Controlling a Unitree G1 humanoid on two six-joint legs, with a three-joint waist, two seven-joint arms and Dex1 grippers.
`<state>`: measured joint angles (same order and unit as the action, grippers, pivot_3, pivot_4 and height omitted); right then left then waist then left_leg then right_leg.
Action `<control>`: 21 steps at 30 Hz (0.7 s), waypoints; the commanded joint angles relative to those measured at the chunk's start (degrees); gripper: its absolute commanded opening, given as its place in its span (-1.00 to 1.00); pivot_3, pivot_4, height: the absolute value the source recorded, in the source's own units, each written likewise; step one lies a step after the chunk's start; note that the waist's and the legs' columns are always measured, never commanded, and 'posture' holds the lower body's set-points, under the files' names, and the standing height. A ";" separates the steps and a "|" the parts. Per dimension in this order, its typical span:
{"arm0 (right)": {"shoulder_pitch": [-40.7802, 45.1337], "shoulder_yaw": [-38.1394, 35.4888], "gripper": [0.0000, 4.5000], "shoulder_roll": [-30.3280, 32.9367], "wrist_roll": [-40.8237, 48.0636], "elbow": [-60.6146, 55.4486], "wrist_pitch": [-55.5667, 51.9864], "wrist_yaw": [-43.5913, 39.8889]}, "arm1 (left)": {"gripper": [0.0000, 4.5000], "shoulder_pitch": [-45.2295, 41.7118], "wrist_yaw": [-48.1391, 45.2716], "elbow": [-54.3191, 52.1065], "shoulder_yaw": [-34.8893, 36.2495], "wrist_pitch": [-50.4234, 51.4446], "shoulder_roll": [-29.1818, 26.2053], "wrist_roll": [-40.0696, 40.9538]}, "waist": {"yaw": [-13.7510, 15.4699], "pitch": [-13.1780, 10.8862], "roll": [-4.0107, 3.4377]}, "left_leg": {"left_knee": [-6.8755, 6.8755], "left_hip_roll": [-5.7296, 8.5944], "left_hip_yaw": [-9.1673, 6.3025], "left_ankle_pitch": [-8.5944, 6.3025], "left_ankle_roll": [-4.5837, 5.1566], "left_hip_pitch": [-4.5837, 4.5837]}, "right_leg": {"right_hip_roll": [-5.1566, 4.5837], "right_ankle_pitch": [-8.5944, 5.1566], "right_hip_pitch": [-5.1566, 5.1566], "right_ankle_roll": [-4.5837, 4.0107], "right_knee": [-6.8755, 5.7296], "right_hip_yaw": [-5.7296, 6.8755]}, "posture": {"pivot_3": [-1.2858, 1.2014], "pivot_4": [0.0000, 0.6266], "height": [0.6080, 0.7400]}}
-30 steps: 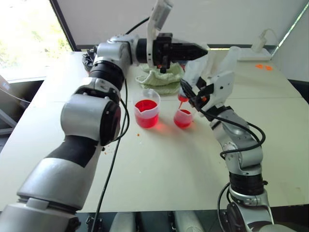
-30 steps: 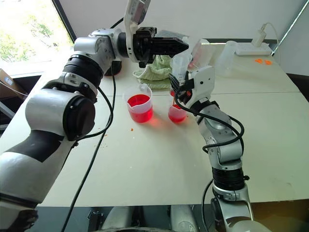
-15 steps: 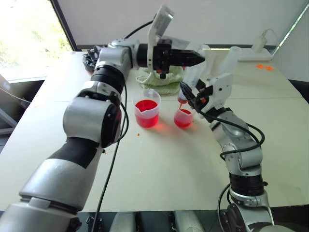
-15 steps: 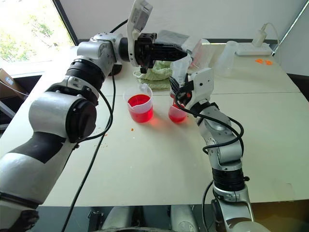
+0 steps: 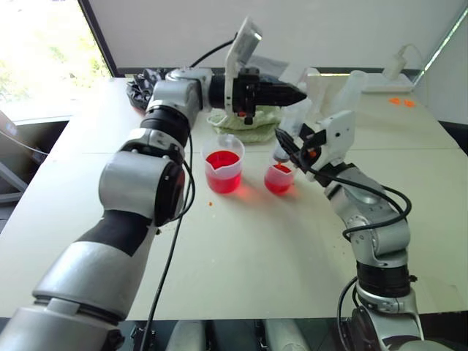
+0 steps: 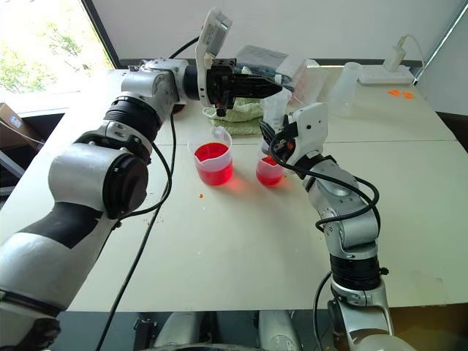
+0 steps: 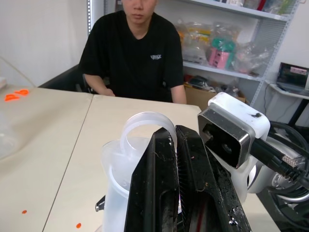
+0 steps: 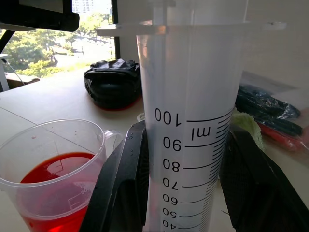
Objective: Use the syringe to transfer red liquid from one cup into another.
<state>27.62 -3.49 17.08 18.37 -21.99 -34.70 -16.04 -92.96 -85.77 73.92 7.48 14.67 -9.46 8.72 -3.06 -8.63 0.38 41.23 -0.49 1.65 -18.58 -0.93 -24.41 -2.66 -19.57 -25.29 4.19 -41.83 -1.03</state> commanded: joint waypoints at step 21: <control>3.28 -2.66 -0.37 1.85 2.14 -6.42 0.93 0.83 | -0.97 -0.21 1.29 0.03 0.38 1.53 -1.10 -0.25 | 0.50 0.00 0.00 | 0.01 0.01 0.02 0.00 0.00 0.00 | 0.00 0.00 0.00 0.00 0.01 0.00 | 0.03 -0.52 0.56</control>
<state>28.23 -3.70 18.50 19.52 -22.73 -36.19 -15.29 -92.96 -85.33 73.91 8.03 15.65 -9.55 9.04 -2.56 -8.63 0.38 41.24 -0.49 1.67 -18.59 -0.93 -24.41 -2.66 -19.57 -25.29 4.20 -41.82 -1.03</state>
